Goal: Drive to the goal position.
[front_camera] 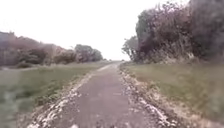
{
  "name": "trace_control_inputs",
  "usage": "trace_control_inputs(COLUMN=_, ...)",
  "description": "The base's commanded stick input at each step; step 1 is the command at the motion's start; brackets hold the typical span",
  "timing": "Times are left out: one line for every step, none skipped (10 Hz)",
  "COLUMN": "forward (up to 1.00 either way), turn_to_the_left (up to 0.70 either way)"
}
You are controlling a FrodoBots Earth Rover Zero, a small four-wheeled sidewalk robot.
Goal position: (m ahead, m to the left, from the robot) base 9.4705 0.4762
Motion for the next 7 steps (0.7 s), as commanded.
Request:
trace_control_inputs(forward=1.0, turn_to_the_left=0.0)
trace_control_inputs(forward=1.0, turn_to_the_left=0.0)
trace_control_inputs(forward=1.0, turn_to_the_left=0.0)
trace_control_inputs(forward=1.0, turn_to_the_left=0.0)
trace_control_inputs(forward=1.0, turn_to_the_left=0.0)
trace_control_inputs(forward=1.0, turn_to_the_left=0.0)
trace_control_inputs(forward=1.0, turn_to_the_left=0.0)
